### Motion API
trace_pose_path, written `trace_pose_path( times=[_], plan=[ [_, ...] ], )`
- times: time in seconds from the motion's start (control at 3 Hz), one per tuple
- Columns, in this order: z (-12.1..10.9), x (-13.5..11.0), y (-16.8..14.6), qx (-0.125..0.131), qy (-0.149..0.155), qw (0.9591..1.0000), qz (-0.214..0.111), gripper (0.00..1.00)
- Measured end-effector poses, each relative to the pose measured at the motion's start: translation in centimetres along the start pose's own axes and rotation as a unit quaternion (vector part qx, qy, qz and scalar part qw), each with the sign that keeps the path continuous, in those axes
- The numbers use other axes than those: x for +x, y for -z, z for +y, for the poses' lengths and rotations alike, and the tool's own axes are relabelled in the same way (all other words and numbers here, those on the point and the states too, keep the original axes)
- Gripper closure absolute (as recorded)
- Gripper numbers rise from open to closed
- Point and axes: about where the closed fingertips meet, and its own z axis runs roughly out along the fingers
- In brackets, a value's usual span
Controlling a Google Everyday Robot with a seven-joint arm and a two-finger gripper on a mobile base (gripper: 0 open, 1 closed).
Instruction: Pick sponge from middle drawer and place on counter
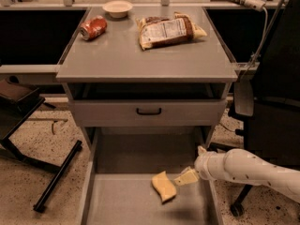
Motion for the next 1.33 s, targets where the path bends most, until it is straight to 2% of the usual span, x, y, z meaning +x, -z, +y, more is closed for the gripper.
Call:
trace_pose_path(
  times=[0.33,0.67,1.0,1.33],
  plan=[
    [0.0,0.0,0.0,0.0,0.0,1.0,0.0,0.0],
    [0.5,2.2,-1.1,-0.009,-0.004,0.9999,0.006,0.0],
    [1.4,5.4,-2.3,-0.03,0.01,0.9995,0.008,0.0],
    [2.6,7.7,-4.0,-0.065,0.028,0.9975,0.004,0.0]
  ],
)
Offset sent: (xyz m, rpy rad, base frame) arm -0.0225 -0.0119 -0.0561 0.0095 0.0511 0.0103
